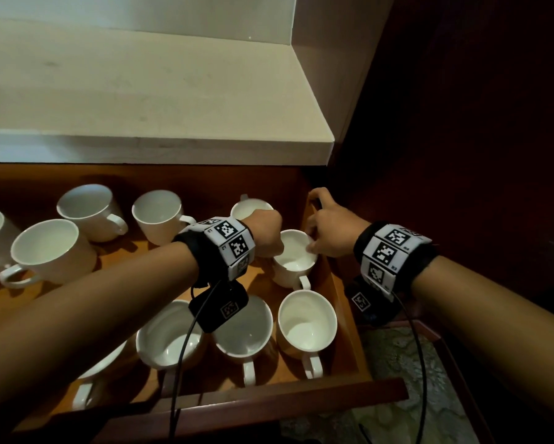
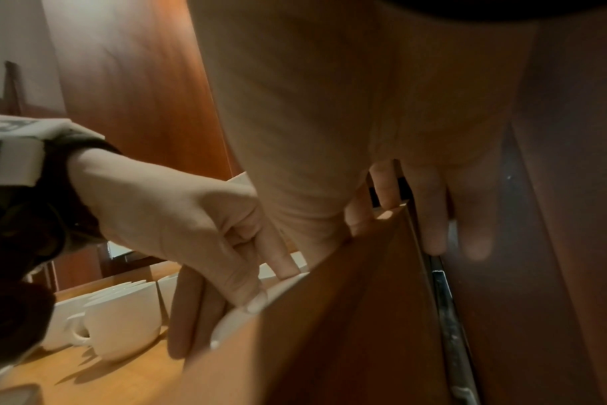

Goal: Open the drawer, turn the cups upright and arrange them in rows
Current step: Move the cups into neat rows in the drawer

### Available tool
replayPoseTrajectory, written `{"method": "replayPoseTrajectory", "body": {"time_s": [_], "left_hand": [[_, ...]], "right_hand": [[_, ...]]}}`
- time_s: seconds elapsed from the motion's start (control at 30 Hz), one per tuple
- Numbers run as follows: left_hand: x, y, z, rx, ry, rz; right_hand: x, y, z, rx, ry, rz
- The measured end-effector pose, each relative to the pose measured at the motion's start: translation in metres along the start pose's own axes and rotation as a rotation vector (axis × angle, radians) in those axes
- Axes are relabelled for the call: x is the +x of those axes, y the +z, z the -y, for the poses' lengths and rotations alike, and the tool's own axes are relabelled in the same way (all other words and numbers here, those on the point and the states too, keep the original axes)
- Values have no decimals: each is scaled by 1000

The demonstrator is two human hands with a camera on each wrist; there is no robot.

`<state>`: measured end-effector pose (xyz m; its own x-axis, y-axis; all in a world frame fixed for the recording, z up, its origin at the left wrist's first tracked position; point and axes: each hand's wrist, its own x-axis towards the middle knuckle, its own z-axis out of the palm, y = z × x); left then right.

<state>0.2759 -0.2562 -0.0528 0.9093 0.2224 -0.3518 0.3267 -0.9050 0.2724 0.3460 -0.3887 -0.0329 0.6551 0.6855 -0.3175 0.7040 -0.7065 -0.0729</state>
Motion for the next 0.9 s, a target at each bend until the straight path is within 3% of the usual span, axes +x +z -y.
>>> {"method": "replayPoseTrajectory", "body": {"time_s": [0.5, 0.9], "left_hand": [[-3, -4, 2, 10, 62, -27], [-21, -10, 2, -110, 44, 65]], "right_hand": [[2, 2, 0, 24, -4, 9], [-1, -3, 2, 27, 29, 59]]}}
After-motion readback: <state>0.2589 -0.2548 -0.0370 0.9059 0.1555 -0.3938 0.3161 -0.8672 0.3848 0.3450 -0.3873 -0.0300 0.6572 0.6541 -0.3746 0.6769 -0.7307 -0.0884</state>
